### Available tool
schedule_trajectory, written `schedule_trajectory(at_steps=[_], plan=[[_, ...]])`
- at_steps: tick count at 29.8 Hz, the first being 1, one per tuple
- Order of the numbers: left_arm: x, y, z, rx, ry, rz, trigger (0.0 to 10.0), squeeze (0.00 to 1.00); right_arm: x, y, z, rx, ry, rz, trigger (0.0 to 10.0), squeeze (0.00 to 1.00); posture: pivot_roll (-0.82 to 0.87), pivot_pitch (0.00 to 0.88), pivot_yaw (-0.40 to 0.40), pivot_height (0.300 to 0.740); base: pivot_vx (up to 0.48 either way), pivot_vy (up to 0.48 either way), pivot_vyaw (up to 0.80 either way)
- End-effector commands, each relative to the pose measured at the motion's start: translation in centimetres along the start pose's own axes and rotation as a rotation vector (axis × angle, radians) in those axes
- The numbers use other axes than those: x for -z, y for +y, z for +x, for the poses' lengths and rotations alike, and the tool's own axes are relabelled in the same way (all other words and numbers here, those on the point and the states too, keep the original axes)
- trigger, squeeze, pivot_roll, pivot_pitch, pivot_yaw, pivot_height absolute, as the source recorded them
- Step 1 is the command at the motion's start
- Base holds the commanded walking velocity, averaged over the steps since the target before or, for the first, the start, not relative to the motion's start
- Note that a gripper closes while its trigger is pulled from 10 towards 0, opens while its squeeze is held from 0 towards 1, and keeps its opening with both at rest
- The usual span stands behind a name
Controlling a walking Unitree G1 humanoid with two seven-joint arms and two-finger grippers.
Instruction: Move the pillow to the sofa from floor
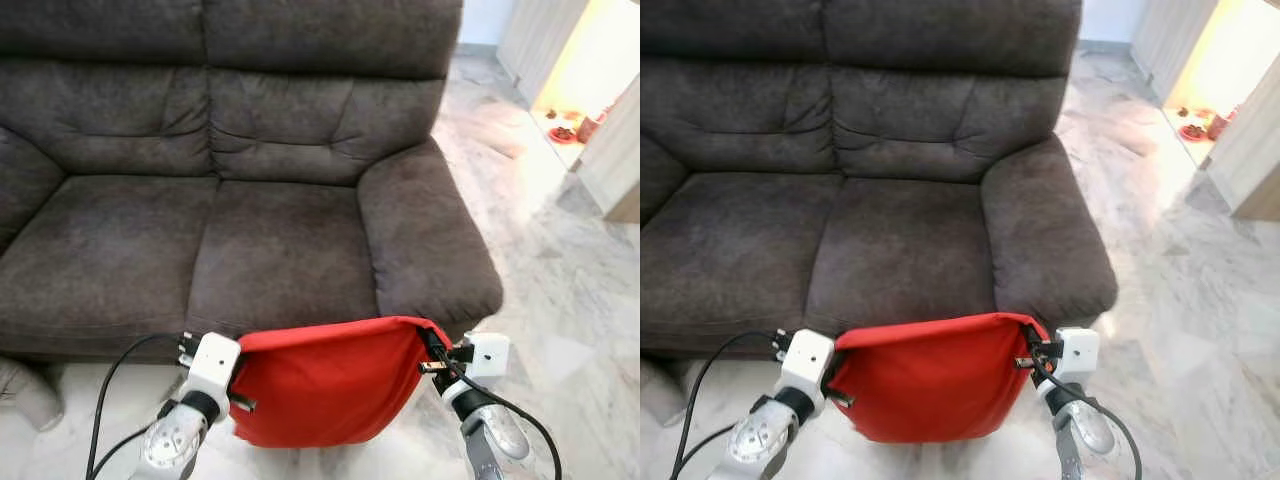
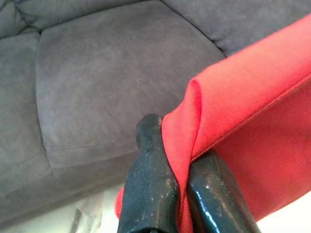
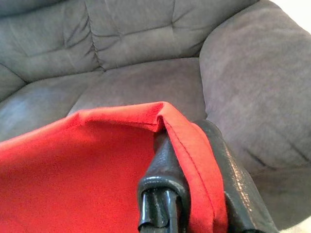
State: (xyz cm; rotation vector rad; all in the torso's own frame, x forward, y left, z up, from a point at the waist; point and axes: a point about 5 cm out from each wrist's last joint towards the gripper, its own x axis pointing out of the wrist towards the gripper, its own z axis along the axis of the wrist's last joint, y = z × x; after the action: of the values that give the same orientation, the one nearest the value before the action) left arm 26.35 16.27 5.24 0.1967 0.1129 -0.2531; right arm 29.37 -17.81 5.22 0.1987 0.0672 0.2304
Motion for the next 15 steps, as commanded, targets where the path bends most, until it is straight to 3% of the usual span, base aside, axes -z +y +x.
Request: schedule_trajectory(at_steps=[1,15], plan=[[-1.36,1.77,-0.09,-0.071,-0.077,-0.006,10.0,0.00,-1.14,-0.34,0.15,0.022,-0.064,0.000,10.0,0.00,0.07,0.122,-0.017,0.740,0.000,0.000,0.00],[-2.21,2.70,0.03,-0.116,-0.111,-0.010,10.0,0.00,-1.74,-0.06,0.55,0.022,-0.096,0.006,10.0,0.00,0.07,0.132,-0.021,0.740,0.000,0.000,0.00]])
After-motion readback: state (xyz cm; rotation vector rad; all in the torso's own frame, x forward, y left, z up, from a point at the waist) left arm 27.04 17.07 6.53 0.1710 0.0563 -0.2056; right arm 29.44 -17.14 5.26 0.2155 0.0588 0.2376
